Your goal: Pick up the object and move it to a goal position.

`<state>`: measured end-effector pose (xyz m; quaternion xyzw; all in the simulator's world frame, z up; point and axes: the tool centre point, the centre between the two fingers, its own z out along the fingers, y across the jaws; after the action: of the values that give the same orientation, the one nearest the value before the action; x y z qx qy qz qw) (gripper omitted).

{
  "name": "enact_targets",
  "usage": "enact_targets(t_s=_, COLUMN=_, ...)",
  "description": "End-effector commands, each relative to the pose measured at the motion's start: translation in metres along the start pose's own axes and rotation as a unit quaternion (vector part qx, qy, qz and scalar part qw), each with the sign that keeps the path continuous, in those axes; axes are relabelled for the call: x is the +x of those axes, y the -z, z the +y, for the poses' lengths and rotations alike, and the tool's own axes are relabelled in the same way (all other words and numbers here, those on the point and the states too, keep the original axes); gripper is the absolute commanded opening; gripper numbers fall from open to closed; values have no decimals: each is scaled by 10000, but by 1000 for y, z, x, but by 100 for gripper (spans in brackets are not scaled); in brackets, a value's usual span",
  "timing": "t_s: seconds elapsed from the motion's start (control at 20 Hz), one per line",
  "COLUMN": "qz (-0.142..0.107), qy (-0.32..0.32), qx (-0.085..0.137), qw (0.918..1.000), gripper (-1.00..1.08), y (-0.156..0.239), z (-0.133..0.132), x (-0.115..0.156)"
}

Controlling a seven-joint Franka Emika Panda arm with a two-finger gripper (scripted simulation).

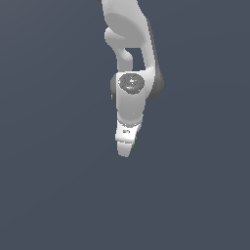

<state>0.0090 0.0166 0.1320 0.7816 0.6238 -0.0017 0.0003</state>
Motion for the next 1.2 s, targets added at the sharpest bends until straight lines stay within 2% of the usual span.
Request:
enact_targets(t_s=0.0, qz=-3, qy=4, qx=-11, qw=10000, gripper=-100, y=23, z=-13, x=19)
enact_targets(t_s=0.65, qz=1, qy=7, qx=-9, qw=10000, gripper=-100, y=132, z=-75, x=108)
enact_targets(t_s=0.9, qz=8, qy=6, qx=-8, qw=10000, gripper=-100, y=158, z=-88, x=129)
enact_targets(t_s=1.15, qz=13, qy=3, qx=-8, qw=10000, gripper=-100, y=169, z=-92, x=138)
